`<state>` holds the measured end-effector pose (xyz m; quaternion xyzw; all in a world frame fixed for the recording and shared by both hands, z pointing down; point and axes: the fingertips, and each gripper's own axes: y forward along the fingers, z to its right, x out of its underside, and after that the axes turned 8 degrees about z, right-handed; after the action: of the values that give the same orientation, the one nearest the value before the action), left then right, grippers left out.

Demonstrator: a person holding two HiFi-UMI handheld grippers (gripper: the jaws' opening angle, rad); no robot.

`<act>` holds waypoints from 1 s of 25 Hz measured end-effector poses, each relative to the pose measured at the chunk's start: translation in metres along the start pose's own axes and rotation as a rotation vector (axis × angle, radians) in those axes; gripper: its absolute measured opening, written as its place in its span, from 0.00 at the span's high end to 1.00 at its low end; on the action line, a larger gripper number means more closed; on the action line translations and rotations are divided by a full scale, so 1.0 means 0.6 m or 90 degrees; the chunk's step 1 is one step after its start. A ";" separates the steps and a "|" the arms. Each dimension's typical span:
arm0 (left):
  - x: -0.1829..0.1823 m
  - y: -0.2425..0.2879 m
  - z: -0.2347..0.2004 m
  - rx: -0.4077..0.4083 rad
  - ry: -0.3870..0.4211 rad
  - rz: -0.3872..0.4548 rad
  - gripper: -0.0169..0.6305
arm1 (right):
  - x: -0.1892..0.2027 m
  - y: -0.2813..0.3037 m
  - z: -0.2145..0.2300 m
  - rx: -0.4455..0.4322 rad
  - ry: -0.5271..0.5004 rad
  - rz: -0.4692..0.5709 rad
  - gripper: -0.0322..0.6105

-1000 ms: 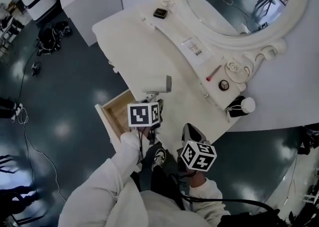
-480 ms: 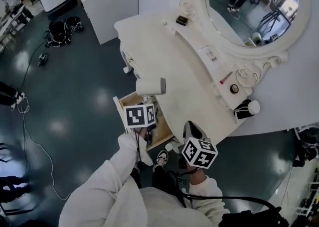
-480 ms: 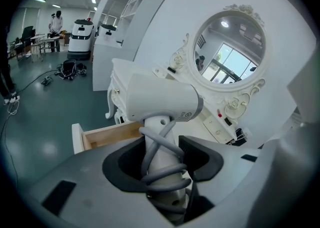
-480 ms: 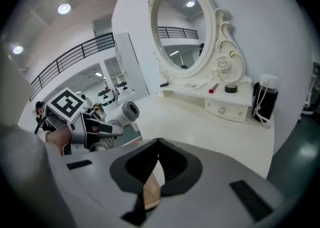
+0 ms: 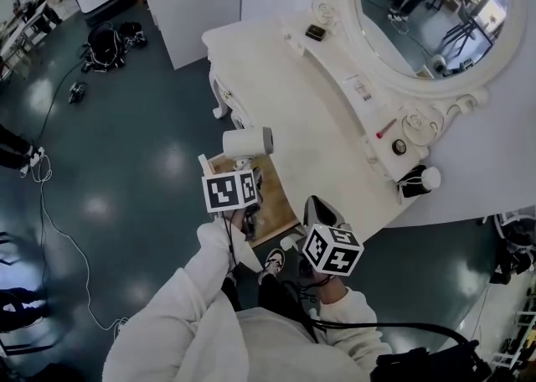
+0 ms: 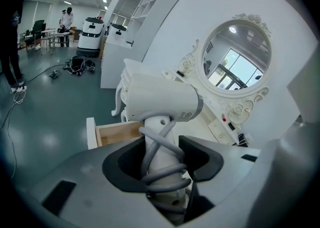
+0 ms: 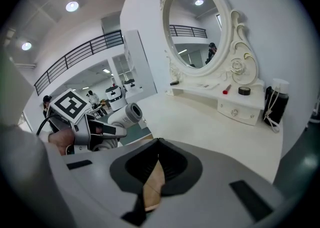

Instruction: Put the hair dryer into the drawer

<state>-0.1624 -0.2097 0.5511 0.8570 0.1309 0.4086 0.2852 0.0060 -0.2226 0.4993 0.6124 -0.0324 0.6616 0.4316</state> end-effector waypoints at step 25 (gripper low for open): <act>0.135 0.072 -0.065 -0.190 -0.125 0.002 0.67 | 0.032 0.067 0.097 -0.079 -0.067 -0.096 0.85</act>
<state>-0.1416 -0.1925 0.6470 0.8411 0.0394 0.3385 0.4200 0.0296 -0.2708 0.5492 0.6190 -0.0495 0.5908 0.5152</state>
